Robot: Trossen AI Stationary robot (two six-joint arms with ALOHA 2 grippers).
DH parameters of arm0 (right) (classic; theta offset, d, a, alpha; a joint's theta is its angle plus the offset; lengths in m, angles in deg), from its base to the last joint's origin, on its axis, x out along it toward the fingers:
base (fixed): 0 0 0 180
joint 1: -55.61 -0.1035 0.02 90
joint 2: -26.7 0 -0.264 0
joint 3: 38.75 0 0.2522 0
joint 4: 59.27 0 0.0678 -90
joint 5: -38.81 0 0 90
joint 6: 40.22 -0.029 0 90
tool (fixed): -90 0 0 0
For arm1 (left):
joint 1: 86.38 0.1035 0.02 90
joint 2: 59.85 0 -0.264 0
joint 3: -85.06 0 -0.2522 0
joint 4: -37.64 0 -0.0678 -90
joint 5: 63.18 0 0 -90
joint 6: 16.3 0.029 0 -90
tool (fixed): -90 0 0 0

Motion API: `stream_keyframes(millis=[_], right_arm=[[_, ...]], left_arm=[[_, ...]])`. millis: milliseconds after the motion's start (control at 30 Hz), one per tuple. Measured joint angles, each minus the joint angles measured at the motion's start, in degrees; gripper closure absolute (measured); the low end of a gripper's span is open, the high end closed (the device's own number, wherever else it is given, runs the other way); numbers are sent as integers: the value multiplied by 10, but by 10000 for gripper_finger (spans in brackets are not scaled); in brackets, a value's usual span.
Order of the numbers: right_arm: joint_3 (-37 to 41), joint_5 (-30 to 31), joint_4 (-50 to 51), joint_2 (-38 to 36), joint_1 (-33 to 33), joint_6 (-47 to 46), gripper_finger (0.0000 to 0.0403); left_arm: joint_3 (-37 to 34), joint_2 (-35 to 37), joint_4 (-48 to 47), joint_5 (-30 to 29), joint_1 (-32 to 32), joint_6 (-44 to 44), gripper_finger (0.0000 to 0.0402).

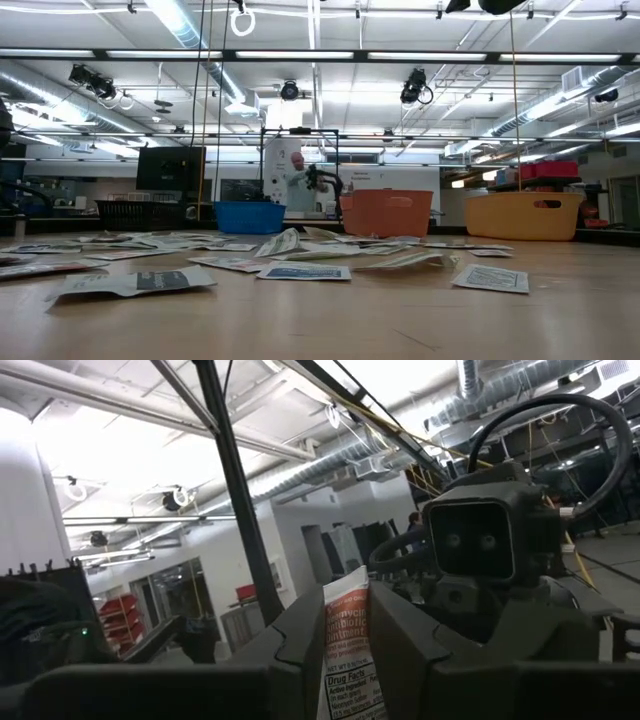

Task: Pick & Place First Aid Supplies
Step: Put the ointment pack into the blue bin

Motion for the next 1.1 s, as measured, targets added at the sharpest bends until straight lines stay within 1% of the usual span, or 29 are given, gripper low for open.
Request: stream_keyframes(millis=[433,533,667,800,1100], right_arm=[[0,-6,3,0,0,0,323],[0,-6,3,0,0,1,323],[0,-6,3,0,0,3,323],[0,-7,3,0,0,3,323],[0,-11,6,0,0,2,323]], left_arm=[[0,0,-1,4,-2,-21,179],[0,0,-16,4,-2,-29,179],[0,0,-24,2,-2,-19,179],[0,0,-23,-16,-1,-14,179],[0,0,-24,-10,-5,-14,181]])
